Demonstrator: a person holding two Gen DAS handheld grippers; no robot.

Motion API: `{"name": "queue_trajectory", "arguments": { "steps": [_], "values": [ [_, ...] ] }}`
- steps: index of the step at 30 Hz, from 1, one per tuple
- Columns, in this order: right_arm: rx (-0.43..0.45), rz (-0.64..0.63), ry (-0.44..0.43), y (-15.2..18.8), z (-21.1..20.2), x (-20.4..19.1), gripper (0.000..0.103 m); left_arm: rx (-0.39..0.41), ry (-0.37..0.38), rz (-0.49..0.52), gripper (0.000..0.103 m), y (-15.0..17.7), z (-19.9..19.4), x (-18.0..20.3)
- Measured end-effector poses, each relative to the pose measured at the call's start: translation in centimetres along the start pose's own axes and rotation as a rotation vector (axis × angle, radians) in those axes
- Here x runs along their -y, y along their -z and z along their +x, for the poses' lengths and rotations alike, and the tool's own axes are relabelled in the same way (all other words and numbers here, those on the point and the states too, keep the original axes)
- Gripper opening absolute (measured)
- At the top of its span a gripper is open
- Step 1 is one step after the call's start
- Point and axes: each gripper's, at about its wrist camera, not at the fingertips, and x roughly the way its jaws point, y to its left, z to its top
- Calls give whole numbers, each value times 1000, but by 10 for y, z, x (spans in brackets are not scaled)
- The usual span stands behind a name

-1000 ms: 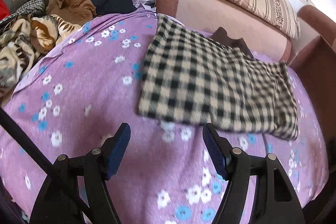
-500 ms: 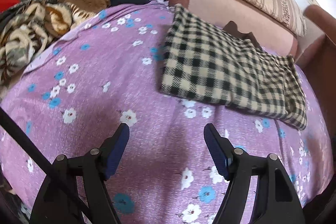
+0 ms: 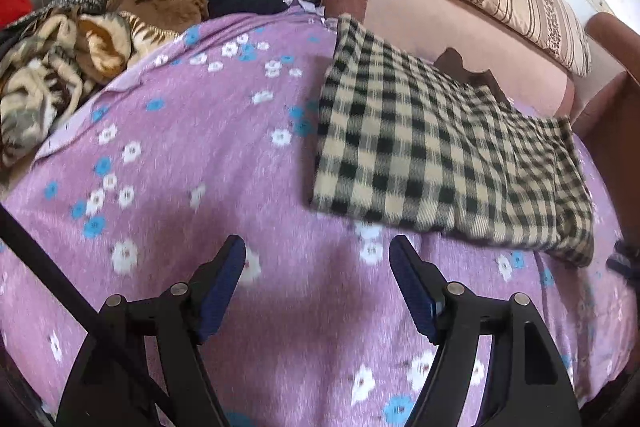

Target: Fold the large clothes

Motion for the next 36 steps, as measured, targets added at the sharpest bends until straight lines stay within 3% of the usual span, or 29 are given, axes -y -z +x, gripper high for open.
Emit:
{"name": "queue_trajectory", "arguments": {
  "steps": [6,9,11,14,16,21,24,27,33,35,36],
  "values": [
    [-22,33,78,14,5,25,68,15,12,22,76,-23,23,3],
    [-17,49,95,15,-3,39,68,-31,85,-71,76,-31,44,-7],
    [-23,78,88,18,1,49,68,-56,138,-128,76,-35,57,-12],
    [-29,137,64,22,12,61,68,-63,143,-124,76,-43,73,-12],
    [6,164,43,23,16,61,74,-60,154,-123,76,-47,78,-14],
    [57,184,-9,16,35,46,79,-74,232,-168,79,-58,89,-23],
    [64,184,4,2,51,32,84,-85,260,-155,84,-66,96,-21],
    [62,182,7,-16,68,19,84,-98,317,-142,86,-71,102,-20],
    [88,213,77,-46,96,10,84,-170,537,-160,87,-72,113,-6],
    [89,244,111,-55,99,9,66,-182,505,-96,84,-69,112,10],
    [79,258,102,-60,100,9,43,-185,480,-69,58,-69,111,17]
  ]
}}
